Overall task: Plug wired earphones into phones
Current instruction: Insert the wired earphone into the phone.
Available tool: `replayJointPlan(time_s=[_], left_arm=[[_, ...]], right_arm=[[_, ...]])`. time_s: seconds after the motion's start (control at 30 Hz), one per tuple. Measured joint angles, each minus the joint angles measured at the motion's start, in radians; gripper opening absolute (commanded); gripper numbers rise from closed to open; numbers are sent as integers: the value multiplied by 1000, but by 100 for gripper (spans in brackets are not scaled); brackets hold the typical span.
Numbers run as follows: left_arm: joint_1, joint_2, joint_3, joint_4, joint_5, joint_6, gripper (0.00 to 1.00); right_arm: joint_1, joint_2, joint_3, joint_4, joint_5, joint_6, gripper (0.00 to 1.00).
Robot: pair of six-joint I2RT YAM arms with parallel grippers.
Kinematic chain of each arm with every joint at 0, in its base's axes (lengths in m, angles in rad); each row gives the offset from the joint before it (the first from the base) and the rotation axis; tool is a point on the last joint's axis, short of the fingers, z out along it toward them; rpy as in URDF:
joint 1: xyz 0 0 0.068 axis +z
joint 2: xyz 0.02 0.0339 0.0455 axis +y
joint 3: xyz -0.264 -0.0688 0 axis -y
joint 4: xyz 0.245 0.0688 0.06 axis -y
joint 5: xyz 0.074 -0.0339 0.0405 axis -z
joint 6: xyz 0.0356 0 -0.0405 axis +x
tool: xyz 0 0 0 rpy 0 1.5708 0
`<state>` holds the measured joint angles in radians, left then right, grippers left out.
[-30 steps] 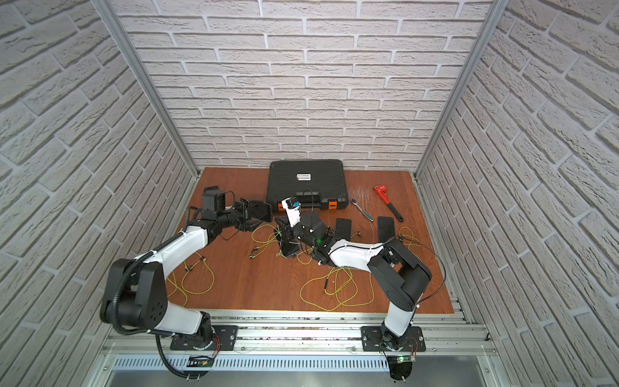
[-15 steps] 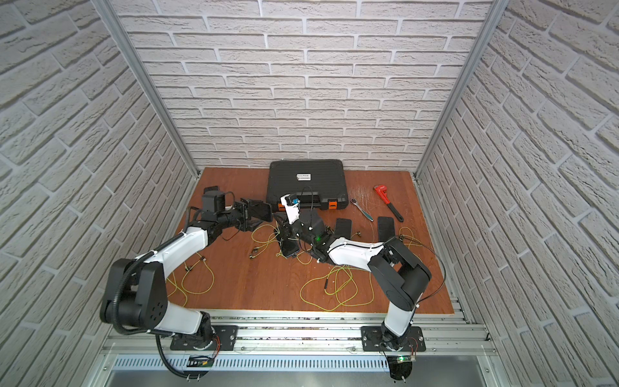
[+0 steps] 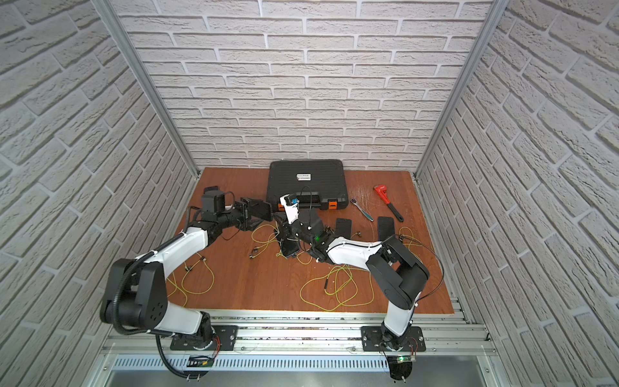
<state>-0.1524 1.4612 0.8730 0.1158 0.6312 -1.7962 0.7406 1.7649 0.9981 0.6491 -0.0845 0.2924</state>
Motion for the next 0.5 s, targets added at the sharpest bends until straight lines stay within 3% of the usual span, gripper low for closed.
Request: replayJointPlan(time_s=[0.5], left_arm=[[0,0,-12,27,5,0,0]], right_arm=[[-6,14,8,-3,19,27,6]])
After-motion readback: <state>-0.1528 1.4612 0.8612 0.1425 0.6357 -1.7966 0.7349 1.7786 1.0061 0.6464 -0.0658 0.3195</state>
